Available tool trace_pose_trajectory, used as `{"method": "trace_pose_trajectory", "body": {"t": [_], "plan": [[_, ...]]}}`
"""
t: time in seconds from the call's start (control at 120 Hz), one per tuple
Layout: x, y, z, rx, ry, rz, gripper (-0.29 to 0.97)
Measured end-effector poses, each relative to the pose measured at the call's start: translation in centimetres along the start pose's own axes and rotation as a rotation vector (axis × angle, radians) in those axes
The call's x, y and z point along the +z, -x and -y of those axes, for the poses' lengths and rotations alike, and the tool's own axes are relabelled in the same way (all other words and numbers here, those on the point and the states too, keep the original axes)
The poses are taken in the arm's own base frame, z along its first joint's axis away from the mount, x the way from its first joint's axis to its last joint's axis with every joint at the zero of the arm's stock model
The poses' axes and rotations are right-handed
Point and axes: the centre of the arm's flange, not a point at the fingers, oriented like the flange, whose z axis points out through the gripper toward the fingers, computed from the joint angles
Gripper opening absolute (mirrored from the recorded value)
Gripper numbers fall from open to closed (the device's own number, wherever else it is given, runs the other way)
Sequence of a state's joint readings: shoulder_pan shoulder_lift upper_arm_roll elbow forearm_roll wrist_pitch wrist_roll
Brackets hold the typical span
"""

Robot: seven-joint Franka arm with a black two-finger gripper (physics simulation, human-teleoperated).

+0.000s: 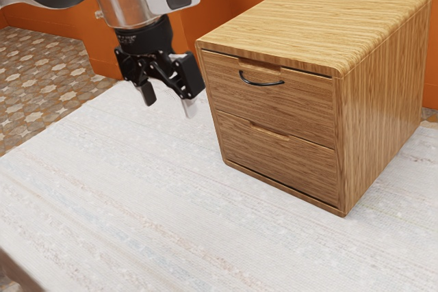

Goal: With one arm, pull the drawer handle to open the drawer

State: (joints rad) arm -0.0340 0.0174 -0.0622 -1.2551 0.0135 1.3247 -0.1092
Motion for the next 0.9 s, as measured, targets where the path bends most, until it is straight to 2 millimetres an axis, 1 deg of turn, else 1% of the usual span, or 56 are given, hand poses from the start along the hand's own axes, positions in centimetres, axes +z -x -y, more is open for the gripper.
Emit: {"method": "trace_pose_trajectory", "body": {"t": [0.275, 0.375, 0.467, 0.533, 0.608, 0.792, 0.9], "plan": [[-0.6, -0.1, -3.6, 0.043, 0.017, -0.057, 0.68], [-0.6, -0.1, -4.3, 0.05, 0.021, -0.062, 0.68], [-0.6, -0.3, -4.5, 0.031, 0.023, -0.072, 0.68], [-0.7, -0.4, -4.4, -0.042, 0.029, -0.081, 0.68], [-0.8, -0.7, -4.0, -0.169, 0.038, -0.094, 0.68], [-1.4, -2.1, -2.7, -0.492, 0.086, -0.182, 0.68], [-1.1, -3.5, -2.3, -0.637, 0.124, -0.231, 0.68]]}}
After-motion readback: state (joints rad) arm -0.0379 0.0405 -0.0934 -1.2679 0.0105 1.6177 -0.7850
